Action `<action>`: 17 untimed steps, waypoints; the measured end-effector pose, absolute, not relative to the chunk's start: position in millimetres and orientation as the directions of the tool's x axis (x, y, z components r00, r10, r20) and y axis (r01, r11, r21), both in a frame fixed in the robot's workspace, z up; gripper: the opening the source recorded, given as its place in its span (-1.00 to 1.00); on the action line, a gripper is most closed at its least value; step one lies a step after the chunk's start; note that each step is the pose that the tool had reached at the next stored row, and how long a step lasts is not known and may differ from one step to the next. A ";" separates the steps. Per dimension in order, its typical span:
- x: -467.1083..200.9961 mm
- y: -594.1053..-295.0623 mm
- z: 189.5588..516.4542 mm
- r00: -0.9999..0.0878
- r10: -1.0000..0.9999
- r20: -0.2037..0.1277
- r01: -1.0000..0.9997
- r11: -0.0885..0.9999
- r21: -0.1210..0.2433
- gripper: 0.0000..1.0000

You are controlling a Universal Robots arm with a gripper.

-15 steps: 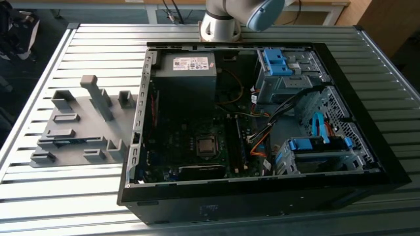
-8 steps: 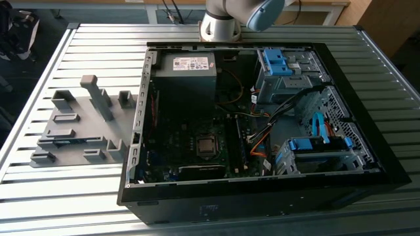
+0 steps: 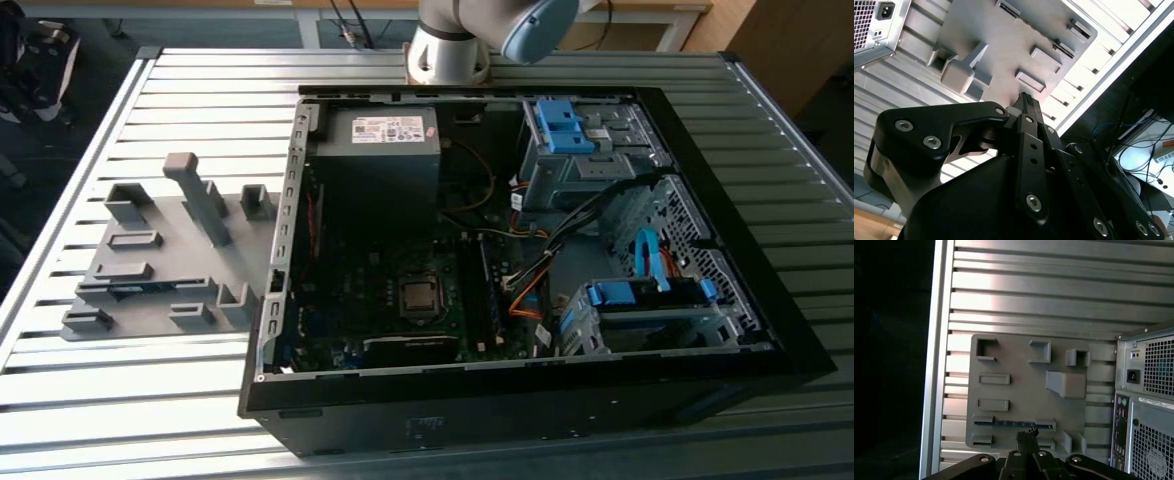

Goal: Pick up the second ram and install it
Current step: 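Pick up the second ram and move it above second insertion slot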

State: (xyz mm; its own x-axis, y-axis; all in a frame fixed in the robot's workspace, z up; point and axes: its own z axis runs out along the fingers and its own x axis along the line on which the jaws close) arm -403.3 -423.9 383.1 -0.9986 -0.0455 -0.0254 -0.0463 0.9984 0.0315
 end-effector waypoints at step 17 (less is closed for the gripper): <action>-404.6 -424.2 383.1 -0.994 -0.102 -0.025 -0.102 0.994 0.031 -0.79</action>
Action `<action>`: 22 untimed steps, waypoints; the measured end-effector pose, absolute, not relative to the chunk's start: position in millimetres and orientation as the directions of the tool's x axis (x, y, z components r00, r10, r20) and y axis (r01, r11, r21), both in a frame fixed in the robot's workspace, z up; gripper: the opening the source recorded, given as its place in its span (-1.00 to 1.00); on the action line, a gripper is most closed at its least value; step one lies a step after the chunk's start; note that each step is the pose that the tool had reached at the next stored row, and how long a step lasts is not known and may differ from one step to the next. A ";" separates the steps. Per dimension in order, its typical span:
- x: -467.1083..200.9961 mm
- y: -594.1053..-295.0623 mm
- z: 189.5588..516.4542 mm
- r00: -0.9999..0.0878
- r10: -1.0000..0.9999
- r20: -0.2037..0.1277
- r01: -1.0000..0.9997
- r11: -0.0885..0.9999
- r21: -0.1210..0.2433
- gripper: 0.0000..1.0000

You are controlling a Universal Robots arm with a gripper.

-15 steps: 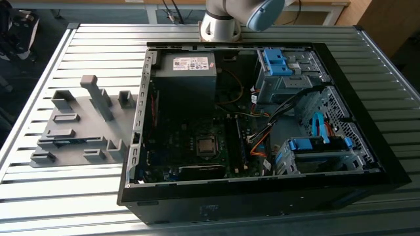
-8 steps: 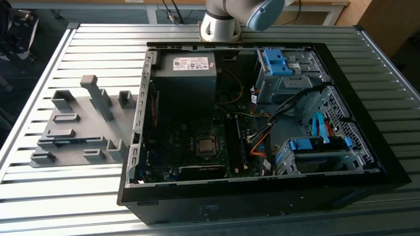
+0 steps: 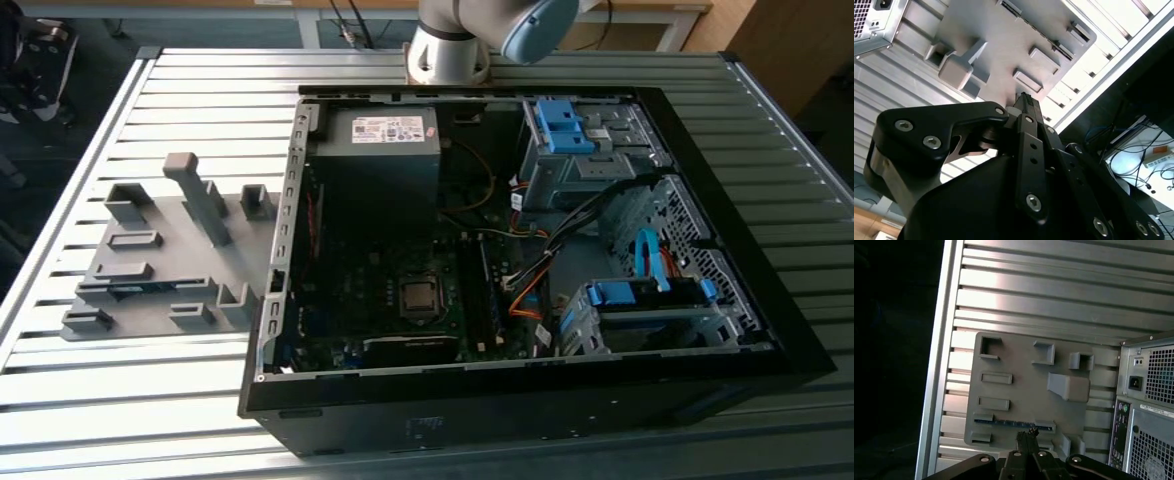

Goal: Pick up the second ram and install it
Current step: 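Pick up the second ram and move it above second insertion slot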

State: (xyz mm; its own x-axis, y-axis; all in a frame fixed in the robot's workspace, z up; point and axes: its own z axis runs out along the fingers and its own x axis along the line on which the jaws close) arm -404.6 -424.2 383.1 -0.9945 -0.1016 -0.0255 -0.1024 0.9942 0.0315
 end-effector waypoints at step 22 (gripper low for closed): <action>-407.2 -424.6 383.1 -0.985 -0.170 -0.025 -0.171 0.985 0.032 -0.79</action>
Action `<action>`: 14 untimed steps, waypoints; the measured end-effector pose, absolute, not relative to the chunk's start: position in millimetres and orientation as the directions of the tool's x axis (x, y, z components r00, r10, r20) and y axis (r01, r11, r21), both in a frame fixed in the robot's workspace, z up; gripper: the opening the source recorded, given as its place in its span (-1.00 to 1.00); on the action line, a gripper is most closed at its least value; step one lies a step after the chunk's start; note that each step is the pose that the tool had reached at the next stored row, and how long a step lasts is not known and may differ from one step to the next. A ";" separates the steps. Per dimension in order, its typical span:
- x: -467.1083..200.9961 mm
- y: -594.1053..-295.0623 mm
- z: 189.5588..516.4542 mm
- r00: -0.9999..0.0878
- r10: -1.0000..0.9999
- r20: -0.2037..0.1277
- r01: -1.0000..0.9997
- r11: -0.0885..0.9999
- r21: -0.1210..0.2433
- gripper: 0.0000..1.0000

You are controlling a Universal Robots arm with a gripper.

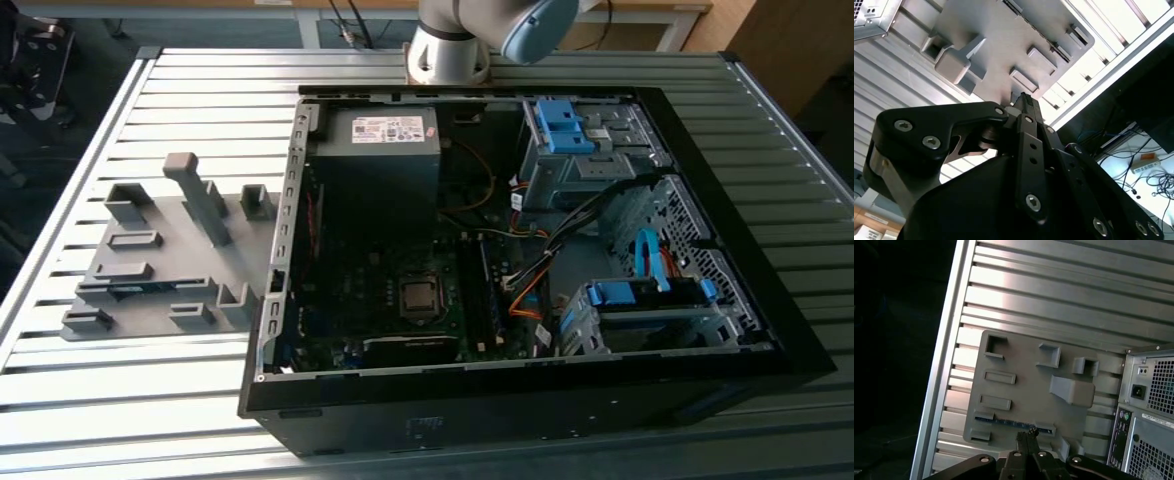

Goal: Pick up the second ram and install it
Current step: 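Pick up the second ram and move it above second insertion slot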

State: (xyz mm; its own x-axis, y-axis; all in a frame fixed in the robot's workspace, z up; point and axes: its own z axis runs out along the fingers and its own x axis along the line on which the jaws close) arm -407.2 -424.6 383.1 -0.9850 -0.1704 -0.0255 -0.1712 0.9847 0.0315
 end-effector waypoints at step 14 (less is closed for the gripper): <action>-408.0 -425.1 383.1 -0.978 -0.205 -0.025 -0.206 0.978 0.031 -0.79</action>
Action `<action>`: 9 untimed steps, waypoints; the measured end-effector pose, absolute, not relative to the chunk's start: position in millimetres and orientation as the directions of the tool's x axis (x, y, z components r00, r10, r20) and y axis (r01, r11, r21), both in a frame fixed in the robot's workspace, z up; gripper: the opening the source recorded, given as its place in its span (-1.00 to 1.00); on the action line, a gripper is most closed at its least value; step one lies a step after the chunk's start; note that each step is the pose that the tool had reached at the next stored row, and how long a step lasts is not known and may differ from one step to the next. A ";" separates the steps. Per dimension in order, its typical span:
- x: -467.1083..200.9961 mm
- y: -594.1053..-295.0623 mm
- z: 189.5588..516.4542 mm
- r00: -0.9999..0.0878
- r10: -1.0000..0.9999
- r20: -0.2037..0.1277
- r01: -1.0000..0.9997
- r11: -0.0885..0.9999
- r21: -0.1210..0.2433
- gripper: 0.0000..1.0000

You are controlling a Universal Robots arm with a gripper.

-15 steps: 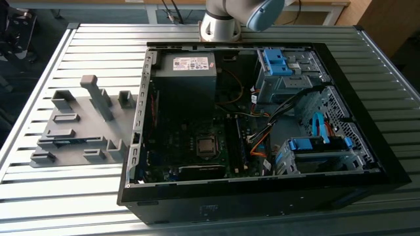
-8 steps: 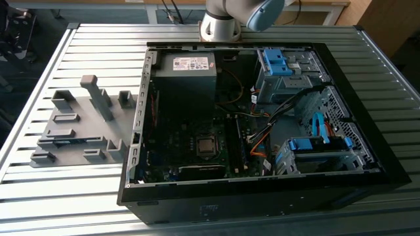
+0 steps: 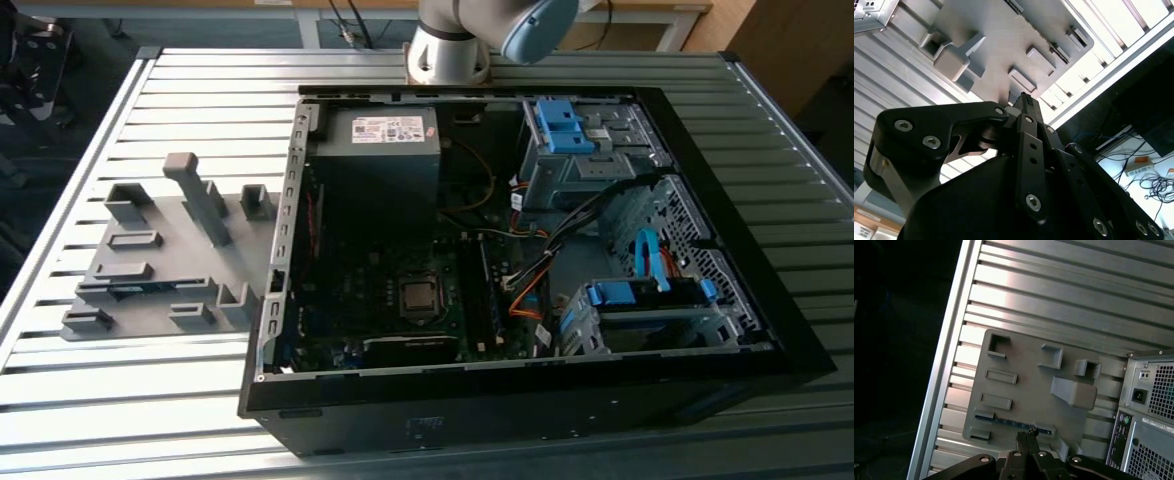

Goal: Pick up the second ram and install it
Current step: 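Pick up the second ram and move it above second insertion slot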

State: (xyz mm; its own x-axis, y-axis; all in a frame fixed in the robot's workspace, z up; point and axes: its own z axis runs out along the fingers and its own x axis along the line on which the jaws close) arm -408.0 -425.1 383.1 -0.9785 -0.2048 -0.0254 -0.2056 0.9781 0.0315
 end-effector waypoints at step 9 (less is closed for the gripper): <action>-408.3 -425.4 383.1 -0.974 -0.226 -0.025 -0.227 0.973 0.031 -0.79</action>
